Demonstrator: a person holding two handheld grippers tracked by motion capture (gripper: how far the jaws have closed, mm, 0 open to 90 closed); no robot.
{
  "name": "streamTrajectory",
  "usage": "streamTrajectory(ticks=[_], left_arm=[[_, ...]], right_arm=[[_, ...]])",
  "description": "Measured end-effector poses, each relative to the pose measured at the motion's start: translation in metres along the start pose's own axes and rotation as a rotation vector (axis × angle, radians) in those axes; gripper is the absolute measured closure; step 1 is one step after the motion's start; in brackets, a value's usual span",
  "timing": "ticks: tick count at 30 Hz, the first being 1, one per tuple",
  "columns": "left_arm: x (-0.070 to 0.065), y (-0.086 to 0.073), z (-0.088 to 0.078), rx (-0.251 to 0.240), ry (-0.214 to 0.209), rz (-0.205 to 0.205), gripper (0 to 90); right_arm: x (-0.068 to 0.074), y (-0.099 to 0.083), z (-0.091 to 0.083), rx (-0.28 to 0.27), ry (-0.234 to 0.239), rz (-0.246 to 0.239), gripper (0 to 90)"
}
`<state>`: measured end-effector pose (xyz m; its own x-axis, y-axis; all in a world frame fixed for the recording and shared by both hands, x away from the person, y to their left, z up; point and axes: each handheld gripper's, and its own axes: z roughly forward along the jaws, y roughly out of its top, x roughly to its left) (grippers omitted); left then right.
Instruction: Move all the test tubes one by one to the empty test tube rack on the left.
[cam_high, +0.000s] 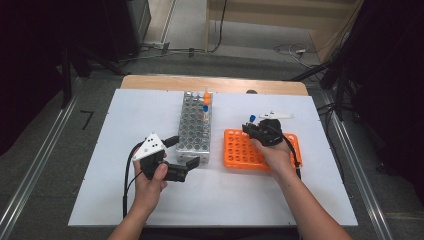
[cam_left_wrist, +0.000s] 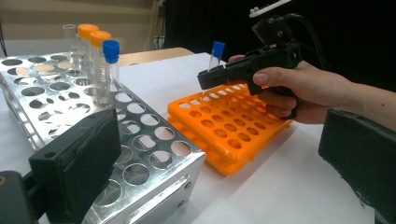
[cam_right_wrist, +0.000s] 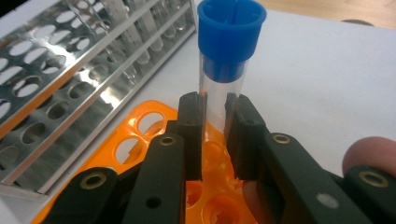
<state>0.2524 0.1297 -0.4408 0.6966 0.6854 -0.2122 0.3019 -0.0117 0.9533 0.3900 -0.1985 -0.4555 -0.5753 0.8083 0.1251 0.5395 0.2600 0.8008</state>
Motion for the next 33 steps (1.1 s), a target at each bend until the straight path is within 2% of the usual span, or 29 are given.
streamTrajectory(ticks=[7,17,25,29,33], left_arm=[[-0.003,0.001,0.005,0.006,-0.008,0.008,0.0],[-0.008,0.007,0.010,0.003,-0.023,0.027,0.0],[-0.014,0.013,0.017,0.002,-0.040,0.037,0.0],[-0.020,0.018,0.024,0.011,-0.059,0.048,0.3],[-0.030,0.025,0.038,0.027,-0.085,0.057,8.2]], right_arm=[[0.001,0.001,-0.016,-0.068,0.010,-0.020,74.4],[0.009,-0.004,-0.045,-0.122,0.087,-0.057,74.5],[0.024,-0.014,-0.063,-0.135,0.152,-0.092,74.4],[0.035,-0.019,-0.068,-0.131,0.203,-0.119,74.4],[0.051,-0.024,-0.072,-0.125,0.254,-0.153,74.4]])
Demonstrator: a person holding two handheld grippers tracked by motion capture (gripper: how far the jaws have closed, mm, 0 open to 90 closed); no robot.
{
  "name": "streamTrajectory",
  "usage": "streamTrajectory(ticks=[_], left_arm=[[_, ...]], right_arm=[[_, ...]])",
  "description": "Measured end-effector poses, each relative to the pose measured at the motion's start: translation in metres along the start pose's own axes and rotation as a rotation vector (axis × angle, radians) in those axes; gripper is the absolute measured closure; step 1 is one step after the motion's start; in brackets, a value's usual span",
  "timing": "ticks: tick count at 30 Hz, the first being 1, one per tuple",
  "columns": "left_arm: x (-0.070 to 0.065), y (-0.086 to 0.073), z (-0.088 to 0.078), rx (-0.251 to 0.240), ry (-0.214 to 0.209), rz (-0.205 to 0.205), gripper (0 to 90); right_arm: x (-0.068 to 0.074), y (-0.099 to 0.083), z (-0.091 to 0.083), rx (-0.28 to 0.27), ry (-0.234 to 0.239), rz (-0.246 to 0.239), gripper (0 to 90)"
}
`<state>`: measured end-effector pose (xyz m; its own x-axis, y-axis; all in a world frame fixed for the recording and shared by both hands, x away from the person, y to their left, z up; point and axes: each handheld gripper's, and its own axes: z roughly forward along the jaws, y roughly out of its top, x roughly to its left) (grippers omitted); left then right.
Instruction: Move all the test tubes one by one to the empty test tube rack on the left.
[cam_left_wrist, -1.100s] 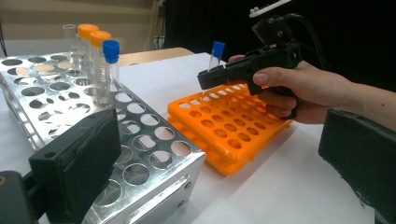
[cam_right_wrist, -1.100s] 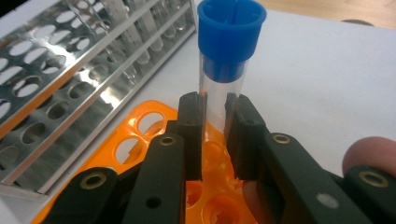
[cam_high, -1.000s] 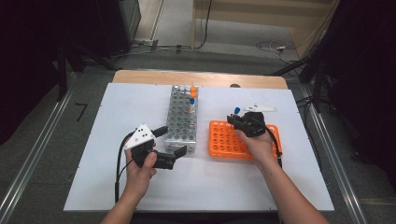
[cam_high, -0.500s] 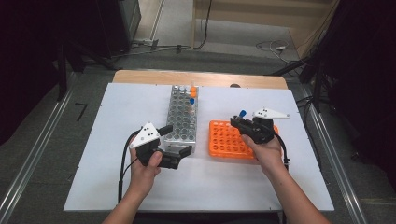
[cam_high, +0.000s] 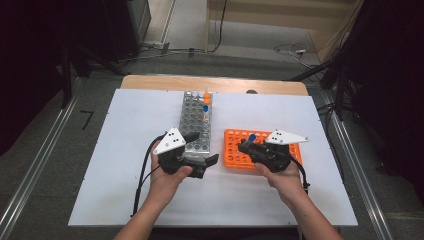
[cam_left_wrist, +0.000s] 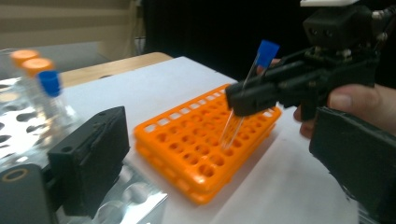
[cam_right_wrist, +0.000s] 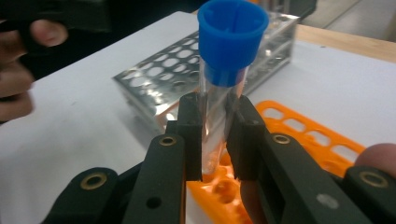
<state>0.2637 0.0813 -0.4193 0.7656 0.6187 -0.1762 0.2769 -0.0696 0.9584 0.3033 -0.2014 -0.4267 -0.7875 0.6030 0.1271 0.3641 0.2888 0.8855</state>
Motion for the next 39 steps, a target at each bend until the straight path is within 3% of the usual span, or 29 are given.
streamTrajectory(ticks=[2,8,12,17,21,28,33,39], left_arm=[[-0.005,0.003,0.009,0.017,-0.009,0.012,17.5],[-0.017,0.011,0.031,0.018,-0.103,0.029,39.3],[-0.021,0.013,0.041,0.038,-0.164,0.046,50.6],[-0.020,0.012,0.046,0.056,-0.208,0.058,68.2],[-0.020,0.013,0.046,0.050,-0.183,0.091,75.3],[-0.004,0.020,0.040,-0.012,-0.112,0.066,76.0],[0.017,0.028,0.034,-0.042,-0.034,0.057,76.0],[0.047,0.036,0.029,-0.080,0.064,0.043,76.0]], right_arm=[[0.009,-0.001,0.001,0.003,0.019,-0.009,74.4],[0.028,-0.002,0.006,0.032,0.072,-0.045,74.4],[0.032,-0.002,0.008,0.046,0.087,-0.054,74.4],[0.033,-0.003,0.006,0.057,0.101,-0.070,74.5],[0.030,-0.004,0.005,0.063,0.107,-0.062,74.2],[0.021,-0.009,-0.006,0.044,0.099,-0.066,65.9],[0.003,-0.026,-0.029,0.014,0.094,-0.057,48.9],[-0.018,-0.045,-0.059,0.016,0.025,-0.039,18.2]])
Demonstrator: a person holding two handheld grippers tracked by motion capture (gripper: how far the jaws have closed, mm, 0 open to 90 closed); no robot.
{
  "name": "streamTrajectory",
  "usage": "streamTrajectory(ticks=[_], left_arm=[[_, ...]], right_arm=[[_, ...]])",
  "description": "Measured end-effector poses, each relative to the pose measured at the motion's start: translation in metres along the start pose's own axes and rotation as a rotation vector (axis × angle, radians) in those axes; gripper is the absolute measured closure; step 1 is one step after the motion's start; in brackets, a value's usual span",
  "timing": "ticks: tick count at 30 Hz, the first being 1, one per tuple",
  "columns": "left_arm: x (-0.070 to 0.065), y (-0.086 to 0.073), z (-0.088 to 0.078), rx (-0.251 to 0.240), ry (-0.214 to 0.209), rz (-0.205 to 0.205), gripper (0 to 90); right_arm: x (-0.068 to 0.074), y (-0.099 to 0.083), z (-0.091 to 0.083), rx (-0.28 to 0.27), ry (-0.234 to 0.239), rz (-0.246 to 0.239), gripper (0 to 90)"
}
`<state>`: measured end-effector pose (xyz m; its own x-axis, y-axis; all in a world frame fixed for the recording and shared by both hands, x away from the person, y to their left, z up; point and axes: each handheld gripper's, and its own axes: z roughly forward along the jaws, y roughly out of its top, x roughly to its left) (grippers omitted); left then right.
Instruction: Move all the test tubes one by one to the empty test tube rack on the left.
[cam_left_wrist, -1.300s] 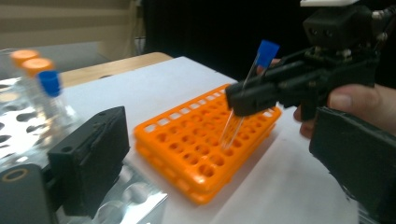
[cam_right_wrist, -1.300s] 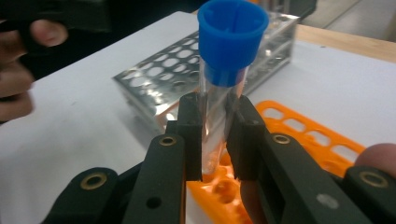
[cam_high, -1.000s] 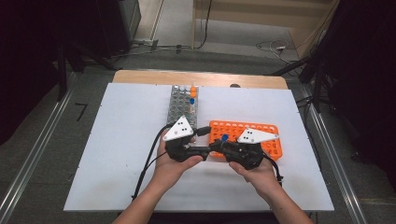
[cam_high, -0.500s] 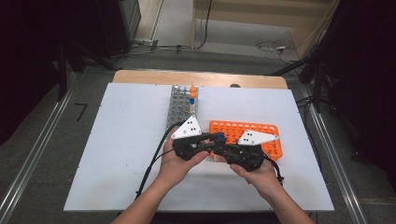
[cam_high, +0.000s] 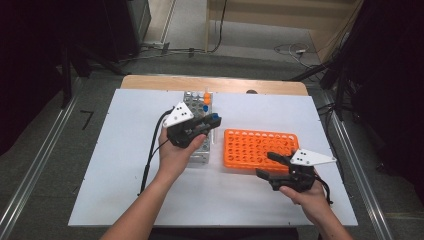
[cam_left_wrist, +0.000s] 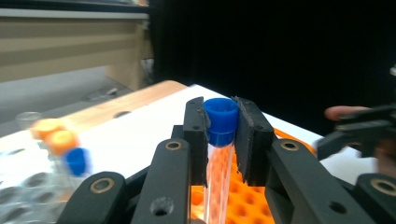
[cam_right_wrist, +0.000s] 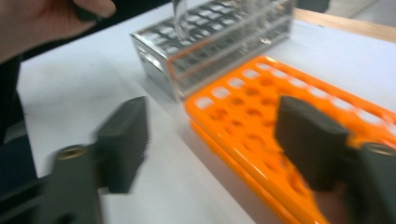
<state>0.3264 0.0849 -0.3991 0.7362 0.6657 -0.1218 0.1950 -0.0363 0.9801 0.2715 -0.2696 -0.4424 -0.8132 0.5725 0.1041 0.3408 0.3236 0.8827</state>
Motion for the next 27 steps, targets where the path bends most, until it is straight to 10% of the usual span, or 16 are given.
streamTrajectory(ticks=[13,27], left_arm=[[0.045,-0.001,0.021,-0.040,0.145,-0.038,76.1],[0.046,-0.016,0.038,0.039,0.205,0.008,75.6]], right_arm=[[-0.016,-0.028,-0.027,-0.004,-0.062,0.035,6.8],[-0.019,-0.031,-0.028,-0.016,-0.057,0.034,6.8]])
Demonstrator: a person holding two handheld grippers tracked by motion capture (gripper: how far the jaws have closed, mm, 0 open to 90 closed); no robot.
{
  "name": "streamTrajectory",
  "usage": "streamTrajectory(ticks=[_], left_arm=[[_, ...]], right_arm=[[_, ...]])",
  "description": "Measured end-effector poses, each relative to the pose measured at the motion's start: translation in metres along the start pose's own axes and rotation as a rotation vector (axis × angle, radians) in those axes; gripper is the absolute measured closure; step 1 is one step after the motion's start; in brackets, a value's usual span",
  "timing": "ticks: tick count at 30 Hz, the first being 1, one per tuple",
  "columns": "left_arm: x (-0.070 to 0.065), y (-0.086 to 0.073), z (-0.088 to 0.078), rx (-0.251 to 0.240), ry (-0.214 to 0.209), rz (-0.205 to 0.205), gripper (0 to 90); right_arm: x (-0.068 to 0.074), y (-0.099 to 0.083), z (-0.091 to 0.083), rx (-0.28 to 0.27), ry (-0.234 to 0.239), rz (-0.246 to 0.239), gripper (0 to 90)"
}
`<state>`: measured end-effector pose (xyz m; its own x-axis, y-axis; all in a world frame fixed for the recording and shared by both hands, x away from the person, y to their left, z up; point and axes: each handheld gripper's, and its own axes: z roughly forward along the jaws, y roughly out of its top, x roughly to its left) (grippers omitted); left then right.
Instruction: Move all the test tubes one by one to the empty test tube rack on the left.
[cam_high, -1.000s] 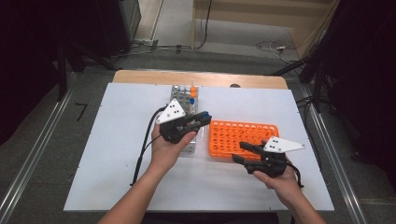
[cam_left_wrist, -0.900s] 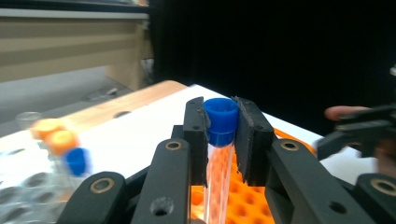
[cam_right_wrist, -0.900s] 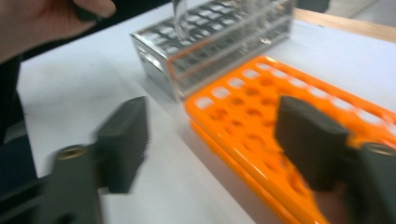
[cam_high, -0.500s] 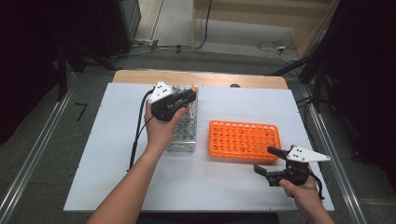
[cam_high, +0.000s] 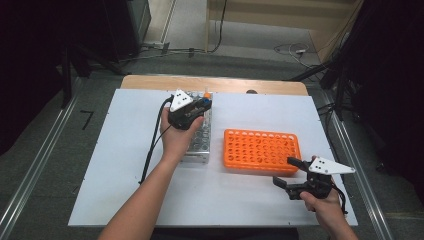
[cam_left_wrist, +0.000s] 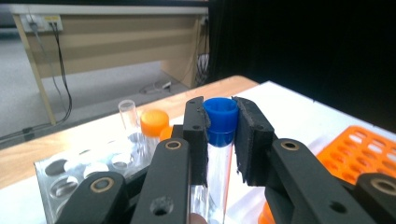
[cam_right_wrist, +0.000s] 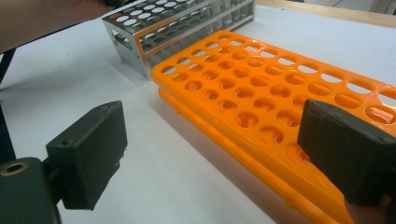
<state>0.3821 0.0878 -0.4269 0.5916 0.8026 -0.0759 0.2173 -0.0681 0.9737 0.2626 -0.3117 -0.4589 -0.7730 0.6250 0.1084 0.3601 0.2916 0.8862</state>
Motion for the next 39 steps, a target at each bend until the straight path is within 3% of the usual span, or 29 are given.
streamTrajectory(ticks=[2,9,18,24,35,39], left_arm=[[-0.001,-0.002,-0.001,0.019,0.006,-0.006,72.3],[-0.004,0.000,-0.008,0.024,-0.003,-0.041,42.0],[-0.010,-0.001,-0.039,0.020,-0.041,-0.072,10.7],[-0.013,-0.007,-0.070,0.009,-0.078,-0.082,1.3],[-0.022,-0.029,-0.123,0.007,-0.113,-0.067,0.0],[-0.023,-0.042,-0.139,0.009,-0.104,-0.053,0.0]], right_arm=[[-0.001,0.000,-0.001,-0.002,-0.002,0.001,6.9],[-0.005,0.000,-0.002,-0.012,-0.007,0.004,6.9],[-0.013,-0.001,-0.003,-0.025,-0.026,0.012,6.9],[-0.019,-0.003,-0.005,-0.034,-0.039,0.024,6.9],[-0.025,-0.004,-0.003,-0.028,-0.062,0.021,6.8],[-0.026,-0.005,-0.003,-0.025,-0.069,0.018,6.8]])
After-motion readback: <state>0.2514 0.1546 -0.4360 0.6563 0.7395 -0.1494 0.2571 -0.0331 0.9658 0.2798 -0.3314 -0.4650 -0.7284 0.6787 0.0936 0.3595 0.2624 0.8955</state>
